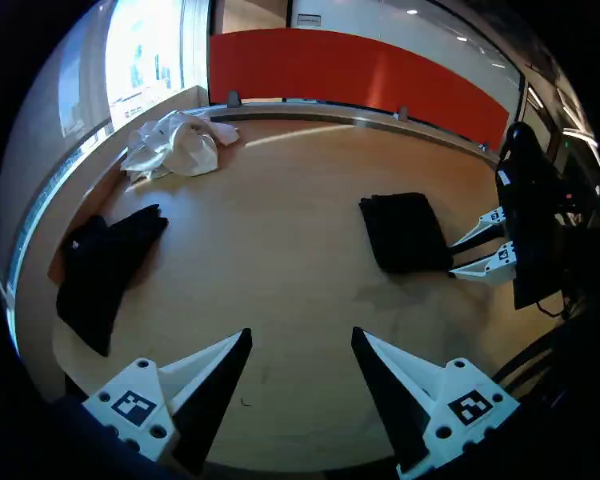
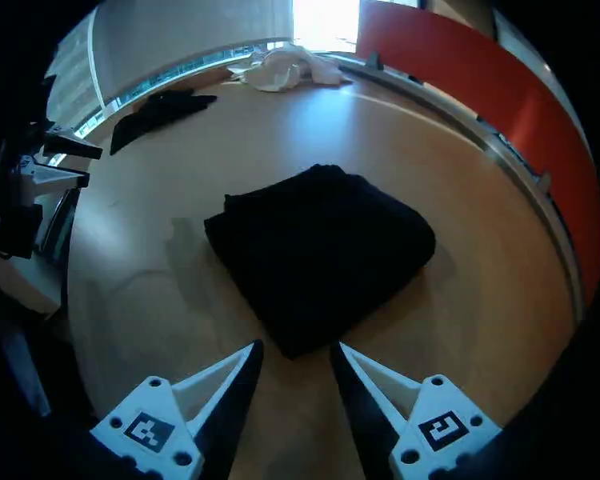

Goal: Fold towel

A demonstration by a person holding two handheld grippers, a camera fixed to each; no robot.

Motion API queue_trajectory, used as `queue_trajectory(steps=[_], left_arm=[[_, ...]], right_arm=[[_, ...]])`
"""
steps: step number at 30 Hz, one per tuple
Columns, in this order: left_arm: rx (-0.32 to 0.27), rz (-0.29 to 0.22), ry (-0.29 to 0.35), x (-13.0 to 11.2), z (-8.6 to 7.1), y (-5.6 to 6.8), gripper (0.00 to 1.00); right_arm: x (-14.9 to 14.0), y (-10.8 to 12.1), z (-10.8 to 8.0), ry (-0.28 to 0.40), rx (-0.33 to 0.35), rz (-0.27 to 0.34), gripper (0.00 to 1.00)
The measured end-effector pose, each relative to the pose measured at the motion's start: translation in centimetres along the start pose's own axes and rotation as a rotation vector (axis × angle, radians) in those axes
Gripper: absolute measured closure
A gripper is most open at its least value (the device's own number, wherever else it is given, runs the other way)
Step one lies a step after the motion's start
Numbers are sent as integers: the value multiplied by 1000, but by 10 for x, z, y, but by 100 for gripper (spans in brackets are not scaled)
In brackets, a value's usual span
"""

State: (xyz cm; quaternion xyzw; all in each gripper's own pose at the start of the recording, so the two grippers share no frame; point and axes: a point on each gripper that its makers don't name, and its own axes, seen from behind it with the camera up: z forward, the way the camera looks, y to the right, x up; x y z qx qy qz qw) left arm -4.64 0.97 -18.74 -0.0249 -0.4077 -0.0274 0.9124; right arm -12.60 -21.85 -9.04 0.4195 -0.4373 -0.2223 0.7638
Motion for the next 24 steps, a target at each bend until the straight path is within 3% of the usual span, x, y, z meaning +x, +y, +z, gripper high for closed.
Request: queue_trajectory(steps=[10, 14, 24], left_arm=[[-5, 5, 1, 1, 0, 2, 8], [-6, 9, 0, 1, 1, 2, 8], [-12, 13, 3, 3, 1, 3, 8]], right_arm=[[-2, 1, 3, 0, -2, 24, 82], [-1, 0, 3, 6, 1, 23, 94], [11, 2, -7, 34, -17, 2, 98]])
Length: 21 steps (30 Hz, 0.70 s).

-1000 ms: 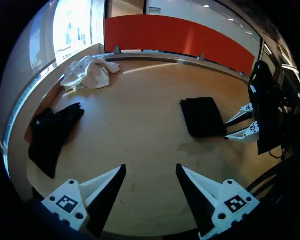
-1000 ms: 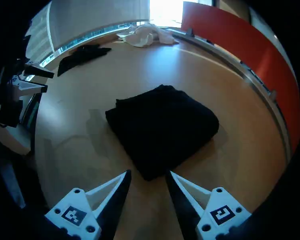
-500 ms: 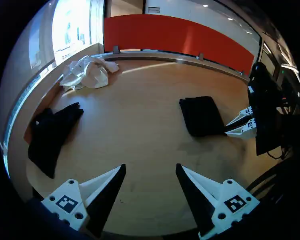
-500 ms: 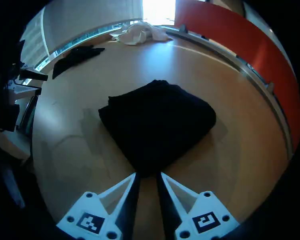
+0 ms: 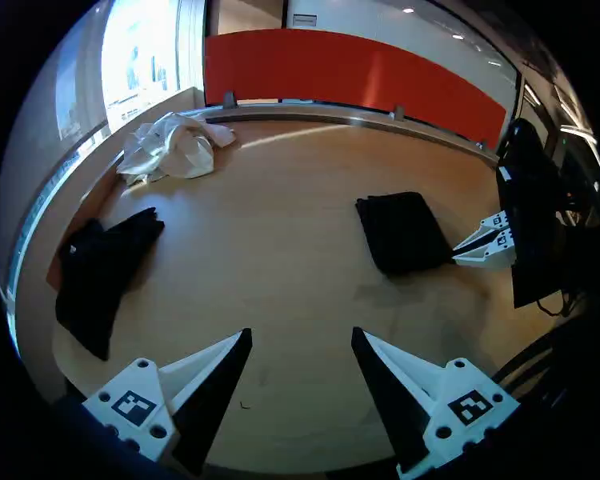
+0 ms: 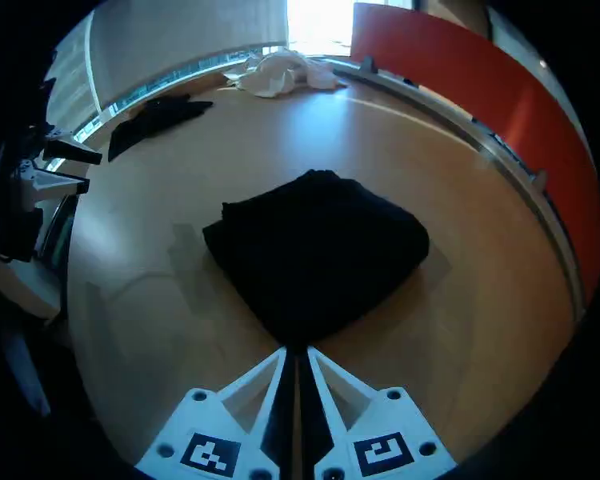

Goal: Fold towel

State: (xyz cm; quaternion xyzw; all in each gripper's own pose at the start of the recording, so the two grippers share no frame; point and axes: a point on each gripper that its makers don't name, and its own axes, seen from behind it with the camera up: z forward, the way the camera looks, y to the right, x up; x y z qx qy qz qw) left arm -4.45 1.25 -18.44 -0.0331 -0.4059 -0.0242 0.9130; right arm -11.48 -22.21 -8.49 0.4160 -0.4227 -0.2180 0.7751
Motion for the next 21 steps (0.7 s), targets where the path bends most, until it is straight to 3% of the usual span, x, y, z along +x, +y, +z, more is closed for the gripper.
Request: queue_trajectory(steps=[11, 21], left_arm=[[-16, 13, 29, 19, 0, 5, 8], [-40, 42, 71, 47, -1, 16, 8]], right_arm=[[60, 22, -41, 80, -61, -71, 98], [124, 51, -99, 170, -146, -148, 98]])
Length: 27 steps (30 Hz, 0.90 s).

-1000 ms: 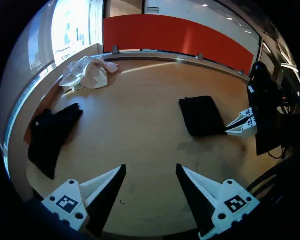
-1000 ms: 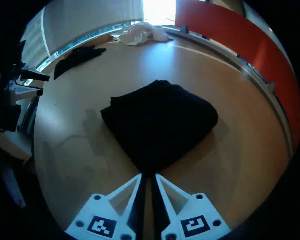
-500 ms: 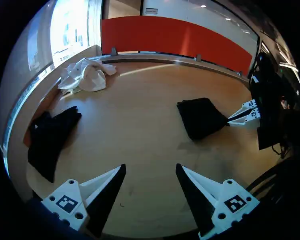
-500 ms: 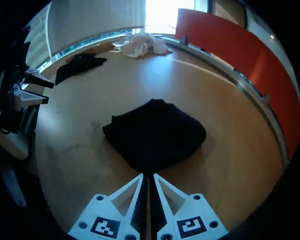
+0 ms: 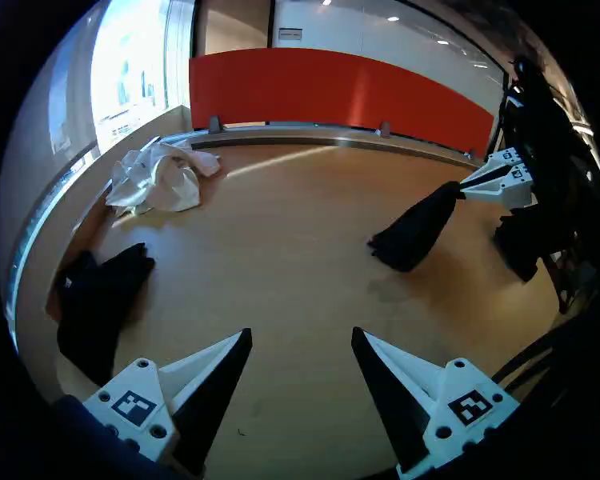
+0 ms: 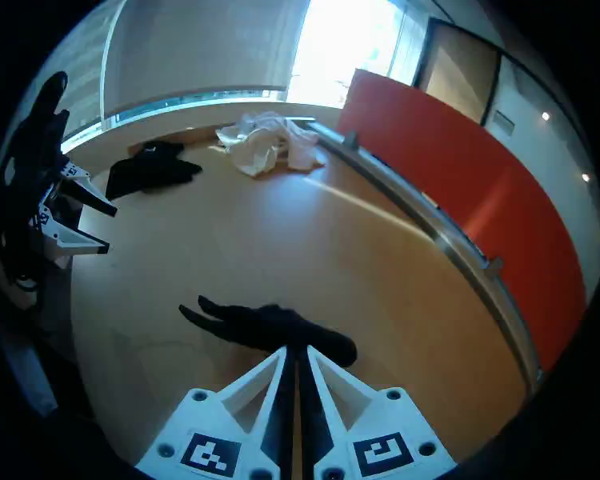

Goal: Fold towel

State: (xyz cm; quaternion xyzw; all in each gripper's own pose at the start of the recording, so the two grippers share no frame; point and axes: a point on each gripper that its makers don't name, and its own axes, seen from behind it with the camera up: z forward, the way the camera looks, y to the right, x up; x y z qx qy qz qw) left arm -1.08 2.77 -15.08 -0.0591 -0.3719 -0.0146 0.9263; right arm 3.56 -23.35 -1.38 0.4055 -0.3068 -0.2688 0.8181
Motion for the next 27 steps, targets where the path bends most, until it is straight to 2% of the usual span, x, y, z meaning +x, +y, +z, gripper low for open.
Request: queue_trajectory(steps=[5, 9, 27], left_arm=[[-15, 12, 15, 11, 2, 8, 8], [-28, 23, 20, 17, 5, 15, 8], [-76, 74, 23, 34, 19, 49, 8]], right_arm=[[16, 18, -21, 22, -29, -14, 98], [16, 33, -36, 24, -55, -15, 98], [-31, 110, -97, -17, -150, 46, 98]])
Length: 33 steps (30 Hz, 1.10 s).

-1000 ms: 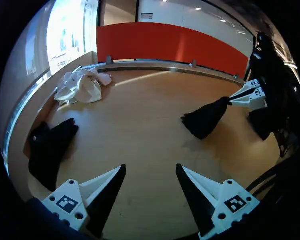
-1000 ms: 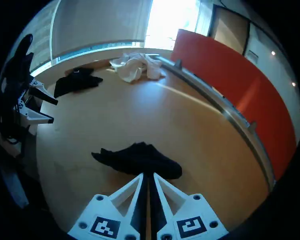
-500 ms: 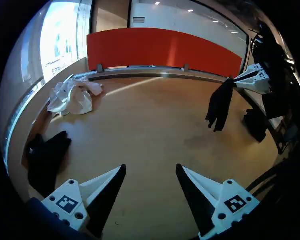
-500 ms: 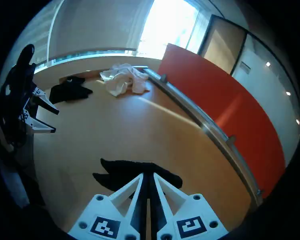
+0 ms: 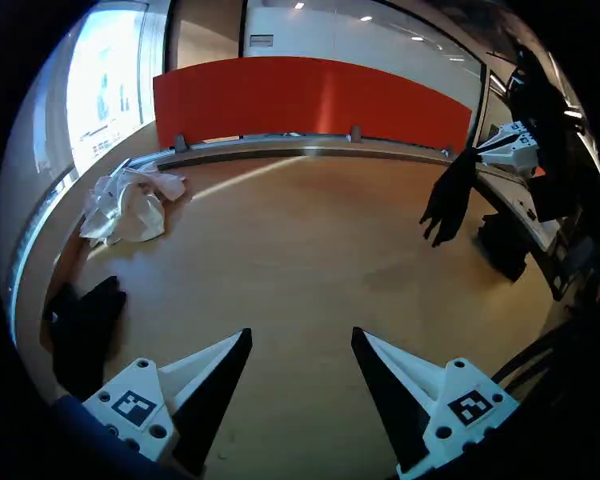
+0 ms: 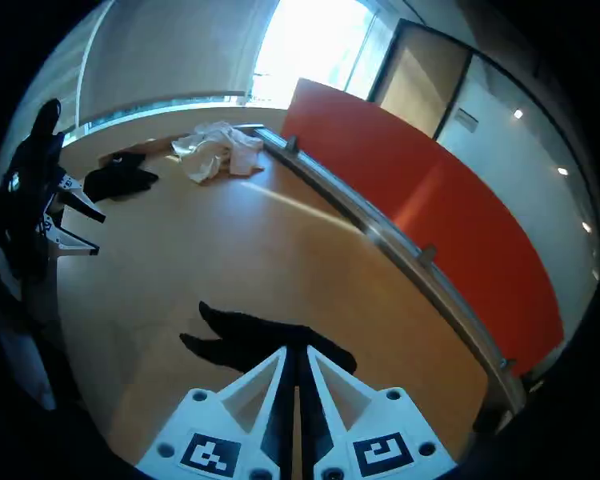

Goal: Fold towel

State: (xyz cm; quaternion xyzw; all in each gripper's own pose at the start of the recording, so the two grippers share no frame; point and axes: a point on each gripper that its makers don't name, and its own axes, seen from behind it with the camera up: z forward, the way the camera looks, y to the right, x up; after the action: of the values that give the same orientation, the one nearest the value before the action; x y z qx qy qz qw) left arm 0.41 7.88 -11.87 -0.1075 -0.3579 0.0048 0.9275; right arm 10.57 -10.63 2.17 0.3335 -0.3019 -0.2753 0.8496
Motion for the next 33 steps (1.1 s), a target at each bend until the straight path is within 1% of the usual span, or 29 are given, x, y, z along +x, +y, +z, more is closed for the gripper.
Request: queue_trajectory(steps=[12, 21, 27, 33], left_arm=[[-8, 22, -7, 7, 10, 15, 8], [-10, 33, -17, 12, 17, 25, 8], [-14, 46, -21, 16, 21, 33, 8], [-17, 58, -27, 19, 24, 41, 8]], right_arm=[[-48, 70, -28, -35, -68, 71, 98], [-84, 122, -49, -70, -126, 93, 98], [-111, 151, -60, -104, -154, 105, 98], [-133, 172, -70, -127, -181, 128, 98]])
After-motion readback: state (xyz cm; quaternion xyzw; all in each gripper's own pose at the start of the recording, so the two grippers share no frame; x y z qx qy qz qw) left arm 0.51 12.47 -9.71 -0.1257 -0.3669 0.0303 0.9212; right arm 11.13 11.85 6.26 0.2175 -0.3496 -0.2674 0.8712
